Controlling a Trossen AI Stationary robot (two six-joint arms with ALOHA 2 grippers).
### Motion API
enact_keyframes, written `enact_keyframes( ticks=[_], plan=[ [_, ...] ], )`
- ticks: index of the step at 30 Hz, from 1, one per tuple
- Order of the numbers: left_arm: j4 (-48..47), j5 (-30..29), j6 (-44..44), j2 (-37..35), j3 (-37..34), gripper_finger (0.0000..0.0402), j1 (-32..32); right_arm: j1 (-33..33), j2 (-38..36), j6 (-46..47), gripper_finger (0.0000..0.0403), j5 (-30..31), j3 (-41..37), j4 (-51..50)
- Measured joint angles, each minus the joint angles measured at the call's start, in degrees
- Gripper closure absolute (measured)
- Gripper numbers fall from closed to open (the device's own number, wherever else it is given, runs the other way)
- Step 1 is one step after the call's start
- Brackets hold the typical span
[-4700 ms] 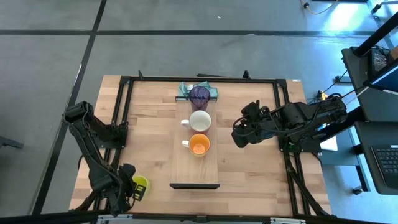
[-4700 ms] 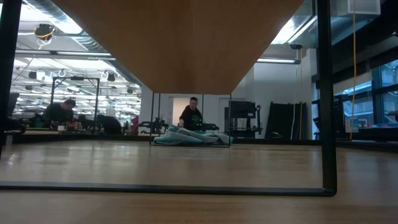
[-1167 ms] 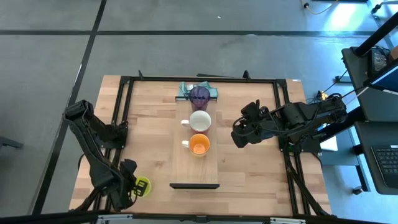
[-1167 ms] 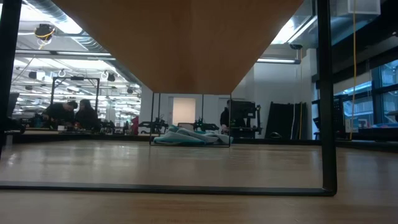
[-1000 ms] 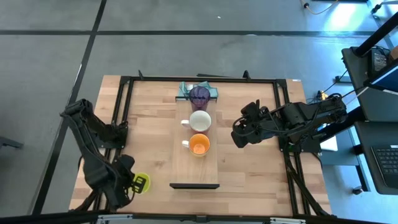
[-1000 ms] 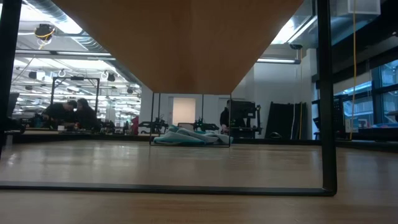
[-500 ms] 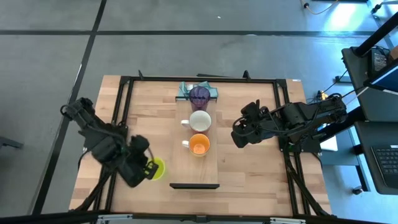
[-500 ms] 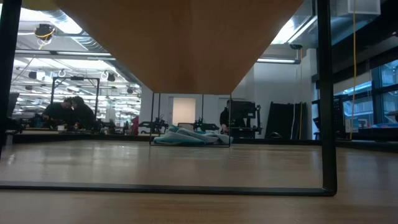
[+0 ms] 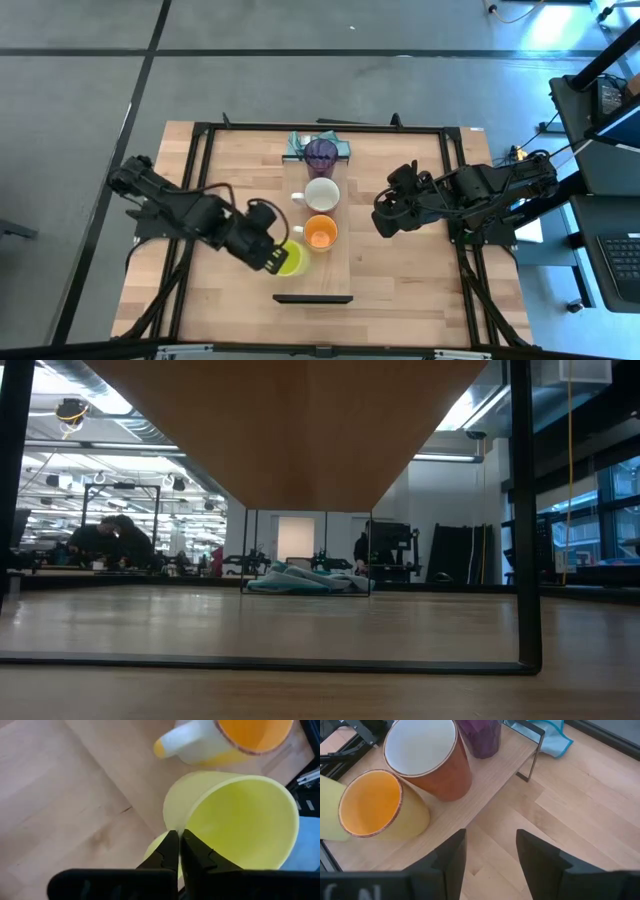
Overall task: Stack small to large cups/mugs on shelf
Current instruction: Put the light green cup on the shelf
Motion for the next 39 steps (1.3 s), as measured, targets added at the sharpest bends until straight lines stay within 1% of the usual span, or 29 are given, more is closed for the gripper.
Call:
enact_keyframes(
  ticks=[7,11,18,20,23,30,39],
  plan=[
    [5.2,3.0,1.7,2.5,0.0,0.0401,1.0,0.0,0.0,-0.1,0.0229,1.2,0.0,0.0],
    [8.5,3.1,1.8,3.5,0.0,0.0401,1.0,0.0,0.0,-0.3,0.0229,1.5,0.0,0.0],
    [10.9,2.8,1.9,3.9,0.0,0.0401,1.3,0.0,0.0,0.0,0.0229,1.4,0.0,0.2],
    [11.9,2.3,2.0,3.9,0.0,0.0401,1.3,0.0,0.3,0.7,0.0229,0.6,0.0,1.0],
    [12.2,1.8,2.4,3.9,0.0,0.0401,1.3,0.3,1.2,1.6,0.0229,-2.1,0.0,1.7],
    [13.8,1.8,4.5,4.5,0.0,0.0401,2.1,2.0,4.6,1.7,0.0229,-5.4,-0.1,3.8],
    [14.4,4.5,6.5,6.3,0.0,0.0401,2.8,2.4,6.4,1.4,0.0229,-9.6,-0.1,9.8]
  ],
)
